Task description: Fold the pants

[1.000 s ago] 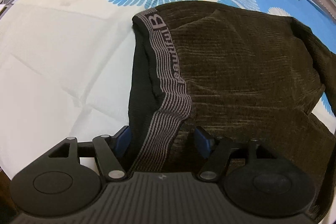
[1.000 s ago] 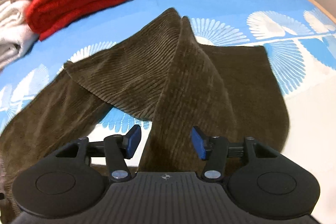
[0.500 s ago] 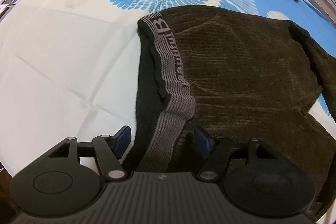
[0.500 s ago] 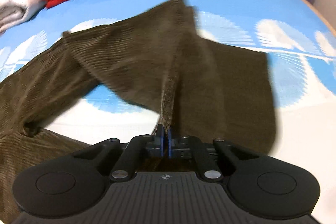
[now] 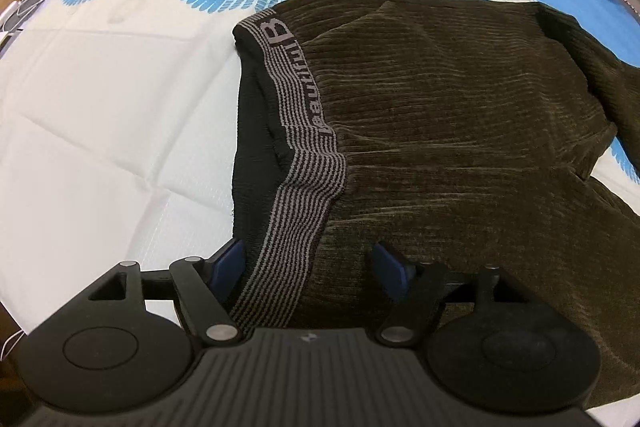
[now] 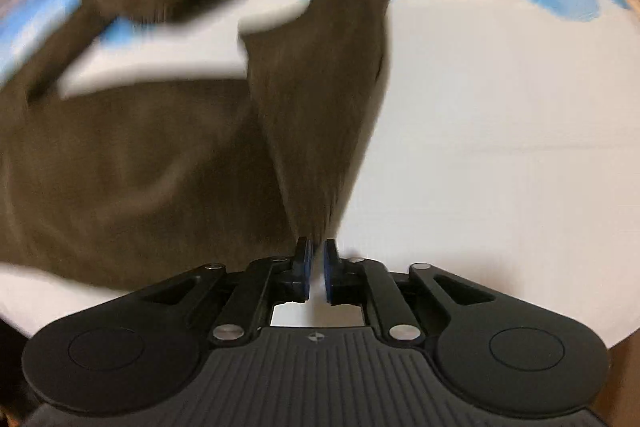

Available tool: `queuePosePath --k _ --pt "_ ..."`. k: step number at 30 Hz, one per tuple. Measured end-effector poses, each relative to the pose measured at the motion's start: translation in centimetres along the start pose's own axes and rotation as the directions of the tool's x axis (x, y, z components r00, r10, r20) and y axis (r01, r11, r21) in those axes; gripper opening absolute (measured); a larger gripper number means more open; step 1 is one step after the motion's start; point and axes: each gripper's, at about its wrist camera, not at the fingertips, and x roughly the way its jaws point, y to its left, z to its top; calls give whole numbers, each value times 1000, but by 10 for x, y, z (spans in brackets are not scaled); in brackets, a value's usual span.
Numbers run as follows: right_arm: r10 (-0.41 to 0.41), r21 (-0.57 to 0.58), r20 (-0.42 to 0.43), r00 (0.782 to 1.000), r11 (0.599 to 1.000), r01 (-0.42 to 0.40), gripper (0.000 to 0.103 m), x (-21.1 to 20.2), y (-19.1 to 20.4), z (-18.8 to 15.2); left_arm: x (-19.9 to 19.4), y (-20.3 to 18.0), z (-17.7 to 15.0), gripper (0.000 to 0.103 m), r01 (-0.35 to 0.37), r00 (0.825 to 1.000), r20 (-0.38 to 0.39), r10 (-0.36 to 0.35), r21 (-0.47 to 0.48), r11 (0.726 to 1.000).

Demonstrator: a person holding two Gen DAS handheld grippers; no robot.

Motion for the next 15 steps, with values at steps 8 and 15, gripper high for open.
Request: queuePosePath --k 8,15 --pt "-15 18 295 955 1000 10 45 -17 19 39 5 2 4 78 -5 1000 -3 6 4 1000" --pt "-146 -168 219 965 968 185 61 49 91 81 11 -1 10 82 1 1000 -16 0 24 1000"
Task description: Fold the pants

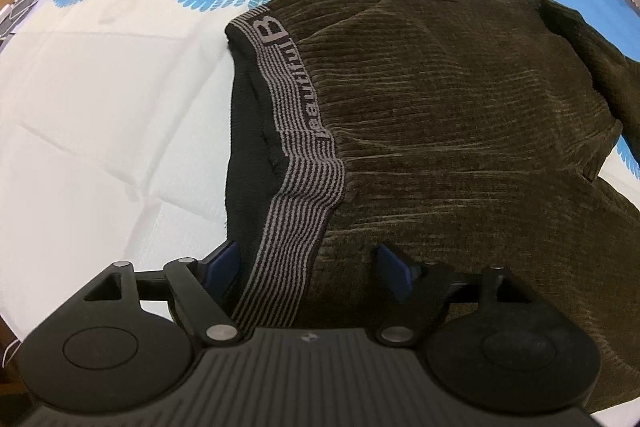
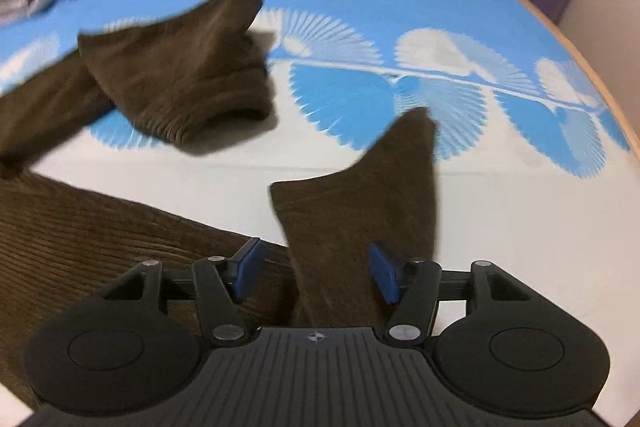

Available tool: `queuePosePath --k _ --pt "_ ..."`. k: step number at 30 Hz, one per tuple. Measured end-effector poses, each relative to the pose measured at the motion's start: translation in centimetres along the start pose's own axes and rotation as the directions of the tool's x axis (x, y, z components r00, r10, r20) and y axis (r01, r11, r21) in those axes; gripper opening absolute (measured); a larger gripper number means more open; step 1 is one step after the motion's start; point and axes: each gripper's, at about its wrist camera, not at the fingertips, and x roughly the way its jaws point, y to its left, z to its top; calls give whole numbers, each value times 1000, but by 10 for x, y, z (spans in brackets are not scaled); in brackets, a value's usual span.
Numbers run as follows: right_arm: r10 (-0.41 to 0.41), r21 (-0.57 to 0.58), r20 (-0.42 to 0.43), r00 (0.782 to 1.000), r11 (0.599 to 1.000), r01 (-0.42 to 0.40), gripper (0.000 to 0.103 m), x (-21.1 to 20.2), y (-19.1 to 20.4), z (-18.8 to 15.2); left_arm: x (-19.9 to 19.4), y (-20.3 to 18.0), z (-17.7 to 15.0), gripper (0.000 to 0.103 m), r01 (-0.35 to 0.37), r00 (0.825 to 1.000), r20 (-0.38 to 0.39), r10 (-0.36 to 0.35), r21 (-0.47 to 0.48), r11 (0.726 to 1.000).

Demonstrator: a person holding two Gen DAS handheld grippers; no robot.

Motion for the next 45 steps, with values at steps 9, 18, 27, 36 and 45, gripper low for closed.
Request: queuePosePath --k 9,18,27,36,45 --pt "-189 -182 -109 976 969 168 29 55 11 3 11 3 4 84 -3 999 -40 4 17 1000" --pt "-317 772 -4 948 602 205 8 -41 -175 -57 10 -11 2 84 -24 999 -41 25 23 999" --pt "-101 916 -212 972 325 234 8 -30 -231 -164 13 -5 -5 84 -34 997 -67 36 45 998" --pt "-139 889 -179 974 402 221 6 -45 -228 -157 6 -1 -17 23 -49 999 -7 50 131 990" --pt "-79 828 -125 989 541 148 6 -53 -219 -137 -12 23 -20 13 -96 992 86 89 73 993"
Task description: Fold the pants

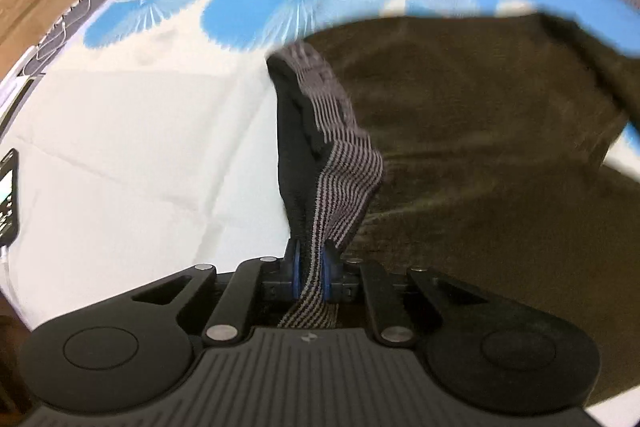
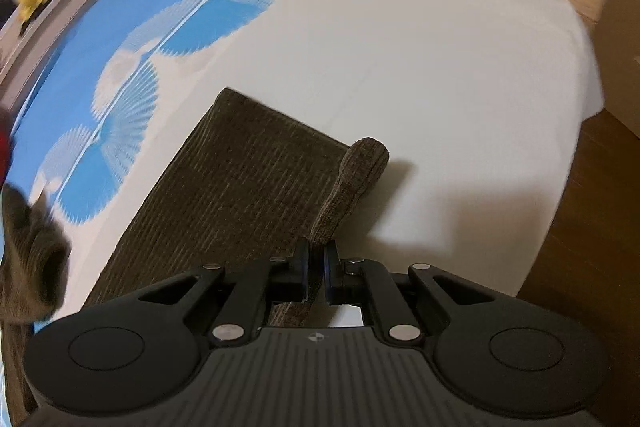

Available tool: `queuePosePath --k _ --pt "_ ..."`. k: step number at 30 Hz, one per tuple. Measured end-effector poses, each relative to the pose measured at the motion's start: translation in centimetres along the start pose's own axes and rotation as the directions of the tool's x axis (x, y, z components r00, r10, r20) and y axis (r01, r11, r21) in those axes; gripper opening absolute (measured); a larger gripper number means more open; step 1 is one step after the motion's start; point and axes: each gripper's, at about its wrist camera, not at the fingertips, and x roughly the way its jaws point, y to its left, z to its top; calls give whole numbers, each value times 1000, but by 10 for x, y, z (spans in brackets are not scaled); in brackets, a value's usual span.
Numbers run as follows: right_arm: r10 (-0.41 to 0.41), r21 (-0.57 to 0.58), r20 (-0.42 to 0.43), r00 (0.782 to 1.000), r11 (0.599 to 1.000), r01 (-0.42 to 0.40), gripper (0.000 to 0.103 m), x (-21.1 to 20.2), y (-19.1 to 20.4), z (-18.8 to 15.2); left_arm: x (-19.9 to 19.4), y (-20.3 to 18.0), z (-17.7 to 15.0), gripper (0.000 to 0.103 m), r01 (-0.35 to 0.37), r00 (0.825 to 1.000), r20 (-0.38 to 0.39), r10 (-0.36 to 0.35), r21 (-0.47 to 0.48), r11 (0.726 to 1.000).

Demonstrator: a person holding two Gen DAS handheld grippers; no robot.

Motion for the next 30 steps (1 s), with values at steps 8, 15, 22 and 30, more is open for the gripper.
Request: queuePosePath --k 8,15,22,30 --pt "-227 11 83 970 974 227 13 -11 -2 2 -24 -29 11 44 -30 986 166 23 41 999" --pt "35 -278 221 975 960 29 39 -33 66 -16 8 -72 2 62 191 981 -65 -182 174 966" --pt "156 -482 124 980 873 -78 39 -22 130 -43 1 -100 4 66 154 987 10 -162 255 955" --pt "250 -540 147 957 831 -134 39 -36 186 -59 -36 -127 26 67 159 961 183 -205 237 958"
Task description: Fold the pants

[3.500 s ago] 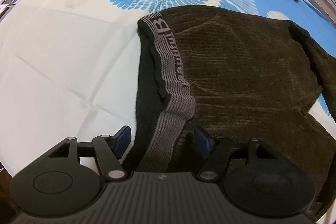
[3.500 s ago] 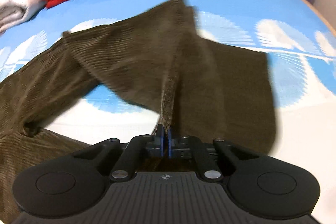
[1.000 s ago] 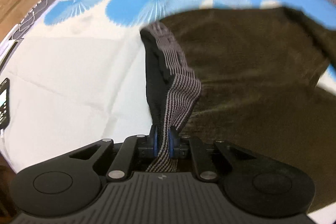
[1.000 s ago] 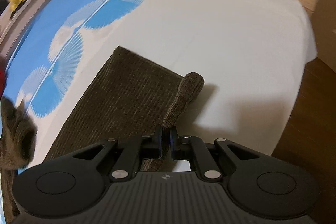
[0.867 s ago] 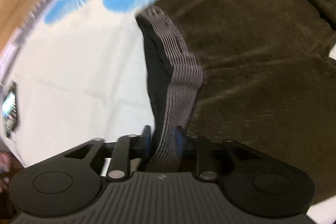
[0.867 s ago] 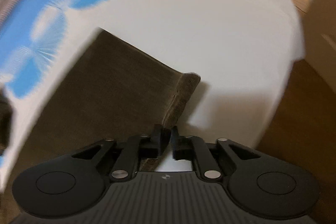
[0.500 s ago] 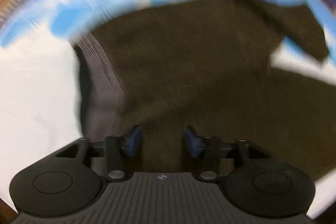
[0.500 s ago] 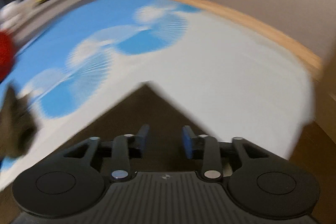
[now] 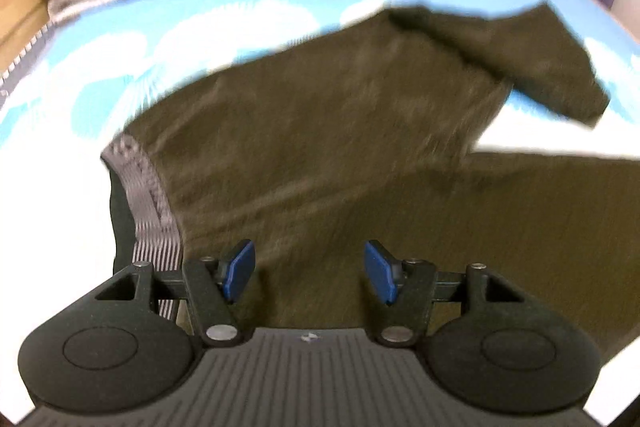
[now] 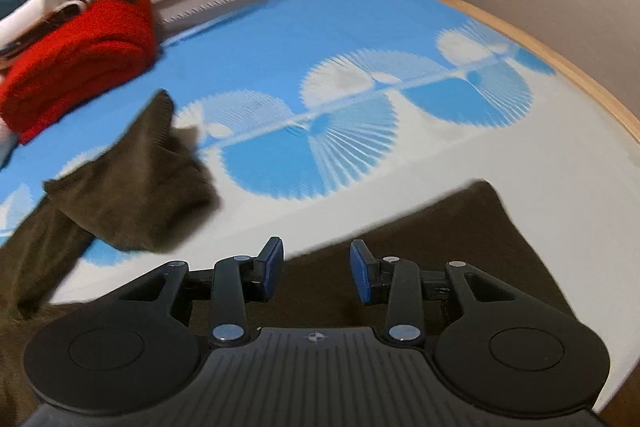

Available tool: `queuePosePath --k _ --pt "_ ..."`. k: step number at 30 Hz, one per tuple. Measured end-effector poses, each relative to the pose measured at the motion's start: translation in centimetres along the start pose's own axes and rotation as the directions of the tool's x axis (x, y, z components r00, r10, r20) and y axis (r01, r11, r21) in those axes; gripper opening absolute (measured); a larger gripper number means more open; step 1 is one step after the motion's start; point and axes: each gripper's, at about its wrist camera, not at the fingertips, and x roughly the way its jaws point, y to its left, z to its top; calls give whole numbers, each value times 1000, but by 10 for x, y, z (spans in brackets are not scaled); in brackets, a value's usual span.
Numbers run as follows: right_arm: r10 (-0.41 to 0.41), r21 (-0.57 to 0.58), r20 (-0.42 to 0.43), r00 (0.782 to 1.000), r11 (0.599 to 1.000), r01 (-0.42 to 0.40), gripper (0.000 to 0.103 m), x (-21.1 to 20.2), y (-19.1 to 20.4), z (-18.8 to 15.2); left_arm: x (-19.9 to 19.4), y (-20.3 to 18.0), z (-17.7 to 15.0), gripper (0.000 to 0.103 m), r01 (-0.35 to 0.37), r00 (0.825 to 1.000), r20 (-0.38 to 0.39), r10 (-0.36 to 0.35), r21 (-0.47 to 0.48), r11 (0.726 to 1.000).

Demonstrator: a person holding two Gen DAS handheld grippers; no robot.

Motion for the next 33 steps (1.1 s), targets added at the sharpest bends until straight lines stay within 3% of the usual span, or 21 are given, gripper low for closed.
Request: queuePosePath --k 6,9,12,13,16,18,19,23,26,33 --pt "95 20 66 993 995 -96 39 8 46 19 -50 -33 40 67 37 975 221 -32 -19 999" --pt "139 44 101 985 989 -144 32 9 64 29 -64 -55 77 67 36 966 255 -33 -6 999" --pt "193 62 125 973 977 -202 17 9 79 37 -64 -78 119 63 47 977 208 -46 0 999" --pt "204 64 131 970 975 -214 12 10 83 39 -61 -82 128 58 75 974 217 -70 -13 997" --pt "204 66 138 969 975 -214 9 18 93 43 -46 -90 131 40 132 958 257 -126 -5 991" --pt "205 81 125 971 973 -216 9 26 97 44 -15 -104 125 25 59 987 144 -63 32 998" --pt "203 90 112 973 973 -213 9 32 99 46 -6 -106 122 21 54 992 111 -56 26 998" --pt "216 107 70 974 969 -222 10 55 112 52 17 -114 133 21 114 992 60 -111 -51 992" --pt "208 115 58 976 970 -213 11 69 122 58 18 -124 140 21 148 987 71 -146 -32 988" --pt "168 175 65 984 968 -177 11 100 127 76 53 -105 147 21 156 987 -8 -158 -99 983"
